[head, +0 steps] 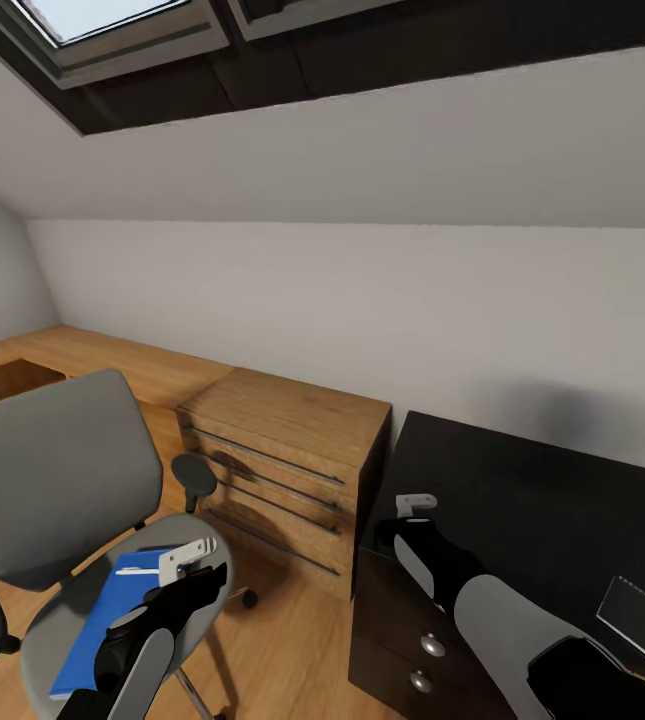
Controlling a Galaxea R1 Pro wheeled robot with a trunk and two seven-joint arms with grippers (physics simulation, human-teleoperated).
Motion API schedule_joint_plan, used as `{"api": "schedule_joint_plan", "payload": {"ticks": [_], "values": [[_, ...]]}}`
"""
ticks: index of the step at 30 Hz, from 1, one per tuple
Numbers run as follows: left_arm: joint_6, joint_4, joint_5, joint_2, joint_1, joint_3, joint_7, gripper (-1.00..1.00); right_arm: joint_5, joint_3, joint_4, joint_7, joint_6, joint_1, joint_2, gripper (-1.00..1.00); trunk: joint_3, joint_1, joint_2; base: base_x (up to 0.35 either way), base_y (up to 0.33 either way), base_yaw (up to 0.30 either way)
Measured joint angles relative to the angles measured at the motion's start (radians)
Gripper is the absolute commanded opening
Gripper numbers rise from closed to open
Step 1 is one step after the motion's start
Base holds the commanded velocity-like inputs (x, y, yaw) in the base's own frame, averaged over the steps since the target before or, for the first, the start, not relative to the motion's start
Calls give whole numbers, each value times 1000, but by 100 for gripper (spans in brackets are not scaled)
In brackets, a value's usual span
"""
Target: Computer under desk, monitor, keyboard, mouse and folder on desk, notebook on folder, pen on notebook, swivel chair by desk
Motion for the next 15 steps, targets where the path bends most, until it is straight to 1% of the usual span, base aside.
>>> {"api": "schedule_joint_plan", "payload": {"ticks": [7, 10, 15], "values": [[0, 0, 0, 0, 0, 0, 0, 100, 0, 0, 0, 0, 0, 0, -1, 100, 0, 0, 0, 0, 0, 0], [0, 0, 0, 0, 0, 0, 0, 100, -1, 0, -4, 0, -4, -1, 0, 100, -9, 11, -21, 0, 0, 0], [1, 0, 0, 0, 0, 0, 0, 100, -1, 0, -4, 0, -5, -1, -1, 100, -9, 11, -21, 0, 0, 0]]}}
